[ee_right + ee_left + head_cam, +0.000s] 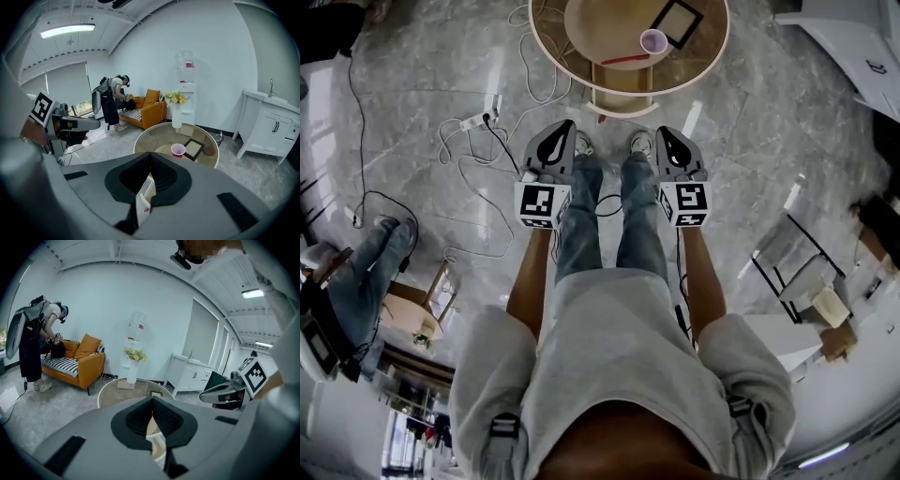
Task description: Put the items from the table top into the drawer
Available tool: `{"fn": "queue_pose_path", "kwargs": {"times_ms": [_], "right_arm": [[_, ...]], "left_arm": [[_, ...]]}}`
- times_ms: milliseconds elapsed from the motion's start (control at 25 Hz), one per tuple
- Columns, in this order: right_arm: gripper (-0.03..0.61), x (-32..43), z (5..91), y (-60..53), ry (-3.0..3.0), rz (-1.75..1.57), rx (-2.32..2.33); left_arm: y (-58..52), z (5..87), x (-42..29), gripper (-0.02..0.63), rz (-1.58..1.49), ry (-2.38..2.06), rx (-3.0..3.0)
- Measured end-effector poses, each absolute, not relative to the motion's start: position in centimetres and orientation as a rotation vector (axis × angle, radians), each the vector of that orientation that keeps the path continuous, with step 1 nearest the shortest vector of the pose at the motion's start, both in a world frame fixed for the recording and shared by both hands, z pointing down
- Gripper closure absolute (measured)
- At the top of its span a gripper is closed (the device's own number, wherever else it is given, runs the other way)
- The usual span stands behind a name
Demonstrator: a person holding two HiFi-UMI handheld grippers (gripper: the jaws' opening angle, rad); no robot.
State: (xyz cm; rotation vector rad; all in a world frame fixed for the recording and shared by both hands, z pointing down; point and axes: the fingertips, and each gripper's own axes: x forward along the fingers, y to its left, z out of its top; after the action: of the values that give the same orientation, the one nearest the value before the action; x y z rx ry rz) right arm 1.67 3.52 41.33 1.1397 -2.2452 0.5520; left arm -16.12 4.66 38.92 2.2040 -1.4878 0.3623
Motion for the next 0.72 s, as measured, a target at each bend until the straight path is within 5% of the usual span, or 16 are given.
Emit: {"fn": "queue_pose_path", "kwargs": {"times_ms": [720], "right_arm": [[0.554, 0.6, 50.3, 0.8, -2.248, 0.49, 0.933]], "left_arm": [[5.5, 46.3, -14.5, 0.598, 0.315, -1.51, 2.108]]}}
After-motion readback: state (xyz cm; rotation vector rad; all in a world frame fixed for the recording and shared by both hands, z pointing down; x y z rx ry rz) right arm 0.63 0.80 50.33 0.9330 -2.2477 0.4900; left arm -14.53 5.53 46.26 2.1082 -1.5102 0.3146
